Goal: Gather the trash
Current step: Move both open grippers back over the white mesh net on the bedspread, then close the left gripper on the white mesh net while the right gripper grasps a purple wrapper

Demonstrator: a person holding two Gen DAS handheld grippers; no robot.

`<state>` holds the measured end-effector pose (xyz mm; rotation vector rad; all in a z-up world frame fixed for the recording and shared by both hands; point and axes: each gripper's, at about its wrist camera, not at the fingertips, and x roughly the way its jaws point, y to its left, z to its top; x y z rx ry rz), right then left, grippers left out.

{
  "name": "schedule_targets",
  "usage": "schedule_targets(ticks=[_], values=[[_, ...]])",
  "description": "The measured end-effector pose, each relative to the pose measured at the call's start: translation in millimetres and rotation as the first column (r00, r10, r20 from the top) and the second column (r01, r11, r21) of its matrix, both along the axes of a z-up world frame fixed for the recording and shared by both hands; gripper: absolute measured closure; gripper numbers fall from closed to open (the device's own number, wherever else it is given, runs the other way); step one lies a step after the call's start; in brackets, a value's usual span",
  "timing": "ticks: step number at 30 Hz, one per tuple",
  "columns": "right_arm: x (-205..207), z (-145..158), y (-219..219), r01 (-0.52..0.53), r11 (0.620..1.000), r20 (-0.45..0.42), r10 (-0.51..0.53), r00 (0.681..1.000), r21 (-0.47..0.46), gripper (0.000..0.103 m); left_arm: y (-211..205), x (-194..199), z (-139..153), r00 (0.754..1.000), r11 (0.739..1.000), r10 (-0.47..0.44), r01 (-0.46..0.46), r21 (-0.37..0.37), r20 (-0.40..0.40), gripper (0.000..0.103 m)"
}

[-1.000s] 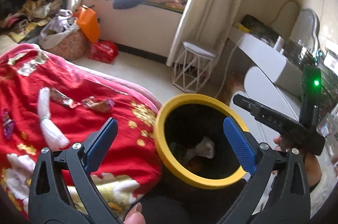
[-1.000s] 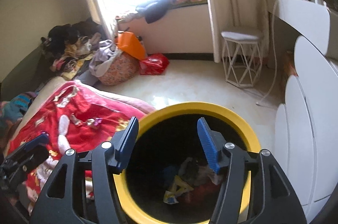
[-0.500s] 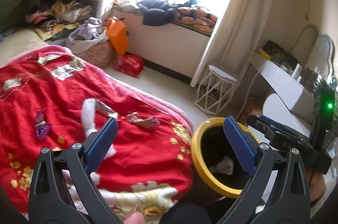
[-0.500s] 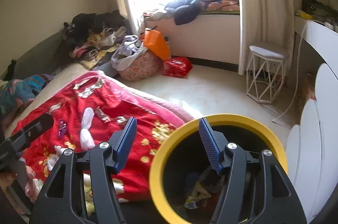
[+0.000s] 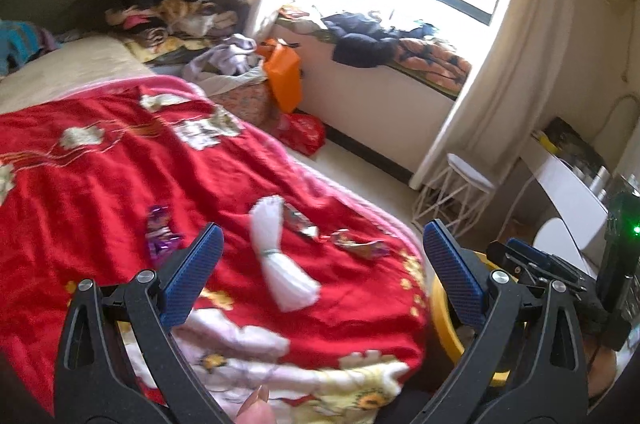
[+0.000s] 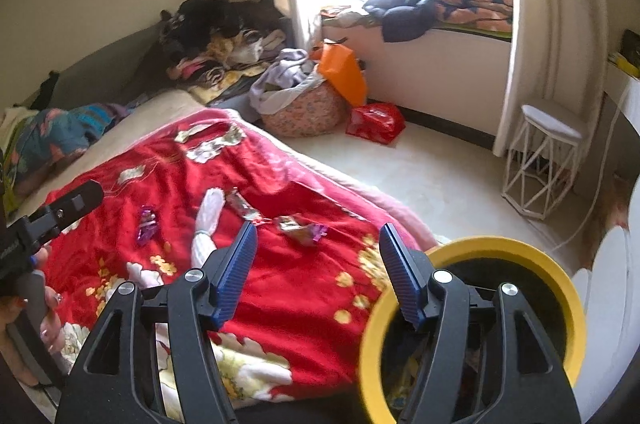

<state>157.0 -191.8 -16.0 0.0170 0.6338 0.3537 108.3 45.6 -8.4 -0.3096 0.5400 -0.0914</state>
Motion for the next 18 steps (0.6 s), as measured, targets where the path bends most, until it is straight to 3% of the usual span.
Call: schedule_targets(ticks=[10,18], values=[[37.6,-24.3,37.6,-0.055,0.997,-0.049,0.053,0.997,-0.049,0.041,41.5,3.9,-28.3,0.993,0.995,0.090,-0.093,-0.031,-0.080,0.011],[76.9,-57.1,42.9,-0.052,0.996,-0.113,0.043,0.993,-0.077,0.041,39.5,25.3,-61.2,0.984,0.990,0.043,-0.065,-0.125,-0.174,0.012]])
